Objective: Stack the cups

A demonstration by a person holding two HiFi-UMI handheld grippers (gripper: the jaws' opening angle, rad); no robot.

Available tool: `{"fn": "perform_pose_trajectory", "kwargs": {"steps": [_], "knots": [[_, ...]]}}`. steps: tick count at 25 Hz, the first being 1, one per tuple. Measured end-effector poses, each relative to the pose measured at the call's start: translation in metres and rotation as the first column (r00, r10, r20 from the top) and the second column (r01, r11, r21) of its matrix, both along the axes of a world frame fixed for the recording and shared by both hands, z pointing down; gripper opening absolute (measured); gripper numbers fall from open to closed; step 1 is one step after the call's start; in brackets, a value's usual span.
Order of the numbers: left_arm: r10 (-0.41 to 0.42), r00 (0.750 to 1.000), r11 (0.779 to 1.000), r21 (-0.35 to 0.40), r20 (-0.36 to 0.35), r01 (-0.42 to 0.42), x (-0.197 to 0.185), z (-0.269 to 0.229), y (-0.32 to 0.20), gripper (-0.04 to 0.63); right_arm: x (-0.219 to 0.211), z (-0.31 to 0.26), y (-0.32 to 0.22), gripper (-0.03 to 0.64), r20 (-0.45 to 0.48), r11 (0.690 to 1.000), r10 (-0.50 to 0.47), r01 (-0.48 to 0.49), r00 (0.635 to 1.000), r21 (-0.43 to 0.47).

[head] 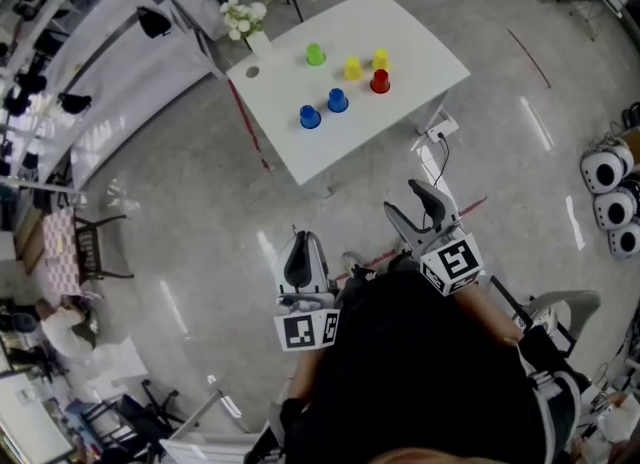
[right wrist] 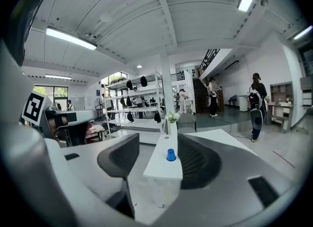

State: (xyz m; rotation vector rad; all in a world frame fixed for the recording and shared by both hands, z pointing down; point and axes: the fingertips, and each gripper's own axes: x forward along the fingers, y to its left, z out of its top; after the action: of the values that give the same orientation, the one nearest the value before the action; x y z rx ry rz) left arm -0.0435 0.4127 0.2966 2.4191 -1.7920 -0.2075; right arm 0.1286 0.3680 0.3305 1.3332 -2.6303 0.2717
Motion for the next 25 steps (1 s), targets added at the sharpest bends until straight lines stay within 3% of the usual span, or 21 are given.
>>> {"fn": "perform_pose_trajectory", "kwargs": {"steps": [7, 15, 25], "knots": [[0.015, 0.999, 1.000, -0.010, -0.032, -0.015, -0.044, 0.008, 0.000, 0.051, -0.044, 0.006, -0.002, 0.249, -0.010, 1.000, 0.031, -0.031, 0.999, -0.004], [0.032, 0.998, 0.999, -0.016, -0.044, -0.033, -0.065, 0.020, 0.002, 0.051, -0.067, 0.013, -0.004, 0.245, -0.019, 0.998, 0.055, -0.055, 0.998, -0.006], [0.019, 0.999, 1.000, -0.017, -0.044, -0.020, -0.075, 0.023, -0.051, 0.051, -0.083, 0.026, -0.064, 0.245, -0.045, 1.000, 0.018, -0.019, 0.999, -0.018]]}}
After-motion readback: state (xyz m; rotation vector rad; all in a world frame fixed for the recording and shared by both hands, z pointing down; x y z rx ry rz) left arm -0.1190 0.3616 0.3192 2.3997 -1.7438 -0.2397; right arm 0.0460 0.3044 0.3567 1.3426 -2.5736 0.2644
